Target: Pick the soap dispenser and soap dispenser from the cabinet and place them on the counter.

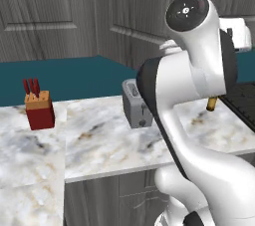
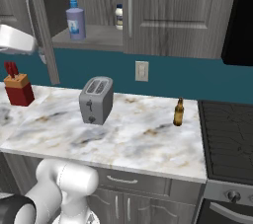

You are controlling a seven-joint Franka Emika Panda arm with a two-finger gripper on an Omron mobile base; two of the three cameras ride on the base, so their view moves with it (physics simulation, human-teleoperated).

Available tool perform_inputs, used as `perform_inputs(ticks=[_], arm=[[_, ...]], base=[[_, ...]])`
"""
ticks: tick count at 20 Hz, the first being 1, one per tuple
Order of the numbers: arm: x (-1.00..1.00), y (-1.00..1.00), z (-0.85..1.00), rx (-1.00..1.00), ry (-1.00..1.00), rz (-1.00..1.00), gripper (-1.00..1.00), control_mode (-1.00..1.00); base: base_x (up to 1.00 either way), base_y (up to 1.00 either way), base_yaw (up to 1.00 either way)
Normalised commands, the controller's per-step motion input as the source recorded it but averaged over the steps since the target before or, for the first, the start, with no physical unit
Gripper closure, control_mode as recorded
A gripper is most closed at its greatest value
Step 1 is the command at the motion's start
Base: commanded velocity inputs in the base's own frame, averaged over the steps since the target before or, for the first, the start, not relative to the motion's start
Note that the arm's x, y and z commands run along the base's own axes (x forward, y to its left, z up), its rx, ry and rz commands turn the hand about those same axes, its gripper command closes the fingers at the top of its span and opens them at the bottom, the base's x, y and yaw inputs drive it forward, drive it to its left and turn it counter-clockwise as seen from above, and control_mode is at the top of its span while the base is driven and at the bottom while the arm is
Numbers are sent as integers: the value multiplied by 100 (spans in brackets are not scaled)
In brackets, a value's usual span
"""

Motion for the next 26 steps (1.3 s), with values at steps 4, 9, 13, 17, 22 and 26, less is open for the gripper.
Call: perform_inputs(ticks=[4, 9, 13, 17, 22, 26], arm=[[-25, -33, 1, 19, -2, 5, -100, -100], [1, -27, 8, 10, -1, 9, -100, -100], [5, -25, -6, 10, 0, 8, -100, -100], [12, -31, -34, 14, 4, 4, -100, -100], [23, -34, -33, 9, 4, 3, -100, -100], [27, -26, -17, 18, 15, 0, -100, -100]], base=[[0, 0, 0], [0, 0, 0], [0, 0, 0], [0, 0, 0], [0, 0, 0], [0, 0, 0]])
